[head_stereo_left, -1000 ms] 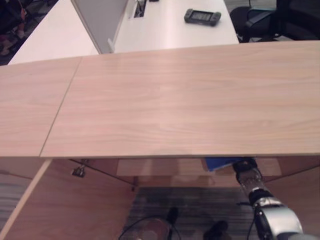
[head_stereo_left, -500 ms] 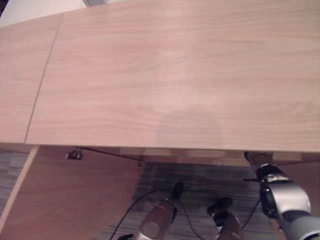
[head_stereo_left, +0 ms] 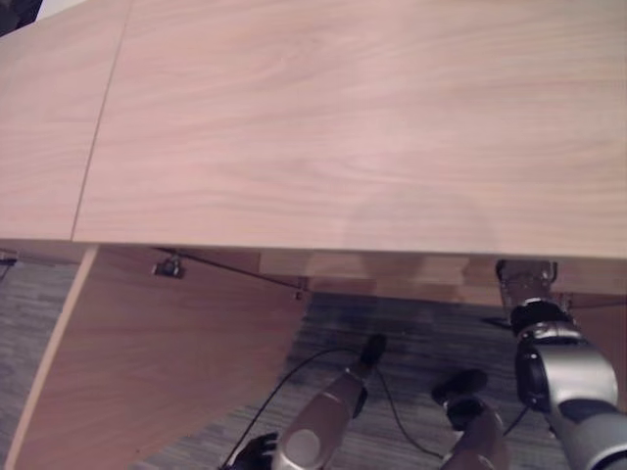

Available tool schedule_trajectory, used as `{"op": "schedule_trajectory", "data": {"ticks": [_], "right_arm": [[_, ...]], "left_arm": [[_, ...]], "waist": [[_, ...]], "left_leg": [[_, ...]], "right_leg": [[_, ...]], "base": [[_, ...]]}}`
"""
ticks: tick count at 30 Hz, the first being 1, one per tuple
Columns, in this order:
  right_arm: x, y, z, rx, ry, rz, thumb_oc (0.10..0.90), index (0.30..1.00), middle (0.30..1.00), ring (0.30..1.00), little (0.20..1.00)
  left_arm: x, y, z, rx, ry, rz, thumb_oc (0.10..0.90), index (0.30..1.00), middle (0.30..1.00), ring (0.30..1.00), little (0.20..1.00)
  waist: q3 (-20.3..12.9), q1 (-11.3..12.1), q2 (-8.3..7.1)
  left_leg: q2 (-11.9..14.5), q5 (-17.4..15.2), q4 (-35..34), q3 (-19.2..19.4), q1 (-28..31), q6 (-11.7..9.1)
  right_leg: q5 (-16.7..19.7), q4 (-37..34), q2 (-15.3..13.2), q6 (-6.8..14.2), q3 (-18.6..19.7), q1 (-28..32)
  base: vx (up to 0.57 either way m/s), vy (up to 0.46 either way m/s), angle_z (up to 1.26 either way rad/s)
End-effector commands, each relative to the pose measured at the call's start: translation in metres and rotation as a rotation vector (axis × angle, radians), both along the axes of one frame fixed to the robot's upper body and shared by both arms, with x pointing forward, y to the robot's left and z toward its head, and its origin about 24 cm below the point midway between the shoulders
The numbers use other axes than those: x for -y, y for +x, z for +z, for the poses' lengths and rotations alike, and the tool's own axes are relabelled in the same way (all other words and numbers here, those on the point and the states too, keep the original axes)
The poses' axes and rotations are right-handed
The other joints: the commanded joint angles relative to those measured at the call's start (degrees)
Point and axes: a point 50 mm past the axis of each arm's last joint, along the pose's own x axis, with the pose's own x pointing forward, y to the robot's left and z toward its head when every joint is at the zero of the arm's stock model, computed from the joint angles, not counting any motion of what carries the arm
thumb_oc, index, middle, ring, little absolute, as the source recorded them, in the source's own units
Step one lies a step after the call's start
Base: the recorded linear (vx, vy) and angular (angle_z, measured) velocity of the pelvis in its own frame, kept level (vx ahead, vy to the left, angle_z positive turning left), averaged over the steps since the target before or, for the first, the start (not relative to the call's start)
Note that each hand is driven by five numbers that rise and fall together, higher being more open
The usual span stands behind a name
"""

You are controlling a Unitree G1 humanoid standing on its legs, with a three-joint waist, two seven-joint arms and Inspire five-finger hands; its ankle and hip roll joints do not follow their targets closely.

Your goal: Put the empty folder in the office cabinet

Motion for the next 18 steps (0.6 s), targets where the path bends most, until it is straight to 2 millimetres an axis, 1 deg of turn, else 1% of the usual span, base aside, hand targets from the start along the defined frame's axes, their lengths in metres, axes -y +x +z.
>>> {"op": "schedule_trajectory", "data": {"ticks": [1,4,5,6,7,8,10,12,15,16,18], "right_arm": [[-0.002,0.007,0.025,0.107,-0.047,0.047,0.8,0.9,0.9,0.9,0.9],[-0.004,0.005,0.004,-0.018,-0.112,0.117,0.8,0.9,0.9,0.9,0.9],[-0.003,0.002,-0.007,-0.1,-0.166,0.16,0.8,0.9,0.9,0.9,0.9],[-0.003,0.003,-0.007,-0.103,-0.169,0.163,0.8,0.9,0.9,0.9,0.9],[-0.004,0.0,-0.017,-0.177,-0.22,0.212,0.8,0.9,0.9,0.9,0.9],[-0.002,-0.006,-0.034,-0.337,-0.346,0.314,0.8,0.9,0.9,0.9,0.9],[-0.002,-0.011,-0.048,-0.496,-0.5,0.442,0.8,0.9,0.9,0.9,0.9],[-0.003,-0.014,-0.053,-0.574,-0.579,0.521,0.8,0.9,0.9,0.9,0.9],[-0.003,-0.015,-0.056,-0.611,-0.616,0.564,0.8,0.9,0.9,0.9,0.9],[-0.003,-0.016,-0.057,-0.642,-0.659,0.611,0.8,0.9,0.9,0.9,0.9],[-0.004,-0.017,-0.059,-0.663,-0.687,0.643,0.8,0.9,0.9,0.9,0.9]], "left_arm": [[-0.036,-0.044,-0.003,-0.141,0.105,-0.022,0.8,0.9,0.9,0.9,0.9],[-0.042,-0.043,-0.002,-0.147,0.118,-0.022,0.8,0.9,0.9,0.9,0.9],[-0.044,-0.043,-0.002,-0.15,0.121,-0.025,0.8,0.9,0.9,0.9,0.9],[-0.044,-0.043,-0.002,-0.151,0.12,-0.025,0.8,0.9,0.9,0.9,0.9],[-0.047,-0.043,-0.001,-0.153,0.129,-0.029,0.8,0.9,0.9,0.9,0.9],[-0.052,-0.042,0.0,-0.155,0.138,-0.041,0.8,0.9,0.9,0.9,0.9],[-0.057,-0.038,0.002,-0.15,0.143,-0.065,0.8,0.9,0.9,0.9,0.9],[-0.058,-0.036,0.003,-0.142,0.136,-0.083,0.8,0.9,0.9,0.9,0.9],[-0.058,-0.031,0.005,-0.125,0.13,-0.092,0.8,0.9,0.9,0.9,0.9],[-0.058,-0.027,0.007,-0.111,0.123,-0.103,0.8,0.9,0.9,0.9,0.9],[-0.058,-0.026,0.007,-0.109,0.12,-0.108,0.8,0.9,0.9,0.9,0.9]], "waist": [[-2.9,1.9,-0.68],[-3.5,1.7,-1.52],[-3.9,1.7,-2.07],[-3.9,1.7,-1.97],[-4.2,1.6,-2.35],[-4.6,1.7,-2.96],[-4.9,1.8,-3.37],[-5.3,1.8,-3.38],[-5.7,2.0,-3.41],[-6.1,2.2,-3.38],[-6.4,2.3,-3.21]], "left_leg": [[-0.8,-3.6,-6.9,-0.7,4.9,2.5],[-0.3,-3.4,-7.9,-0.9,5.6,2.3],[0.0,-3.3,-8.5,-1.0,6.1,2.1],[0.1,-3.2,-8.6,-1.1,6.2,2.1],[0.5,-3.1,-9.1,-1.1,6.8,1.9],[1.1,-2.8,-9.8,-1.3,7.6,1.6],[1.7,-2.4,-10.6,-1.5,8.6,1.2],[2.4,-2.1,-11.4,-1.7,9.8,1.0],[2.9,-1.9,-12.1,-1.9,11.0,0.8],[3.3,-1.7,-12.5,-2.2,11.9,0.6],[3.6,-1.7,-12.7,-2.2,12.6,0.5]], "right_leg": [[-0.6,4.4,-3.6,10.2,9.1,0.7],[-0.1,3.7,-3.2,10.1,8.6,1.4],[0.1,3.2,-2.9,10.0,8.4,1.9],[0.1,3.0,-2.8,10.0,8.3,2.0],[0.4,2.4,-2.4,9.9,7.9,2.6],[0.9,1.5,-2.0,9.9,7.3,3.5],[1.5,0.5,-1.4,9.8,6.4,5.0],[2.0,-0.7,-0.9,9.8,5.5,6.6],[2.3,-1.9,-0.5,9.8,4.6,8.3],[2.6,-2.6,-0.2,9.9,4.0,9.6],[2.8,-3.3,0.0,9.9,3.5,10.7]], "base": [[0.02,-0.019,0.04],[0.01,-0.012,0.0],[0.0,0.0,0.0],[0.02,-0.034,0.01],[0.02,-0.049,0.0],[0.02,-0.072,-0.01],[0.0,-0.069,-0.03],[0.01,-0.053,-0.08],[0.01,-0.037,-0.04],[0.01,-0.041,-0.03],[0.01,-0.036,-0.05]]}}
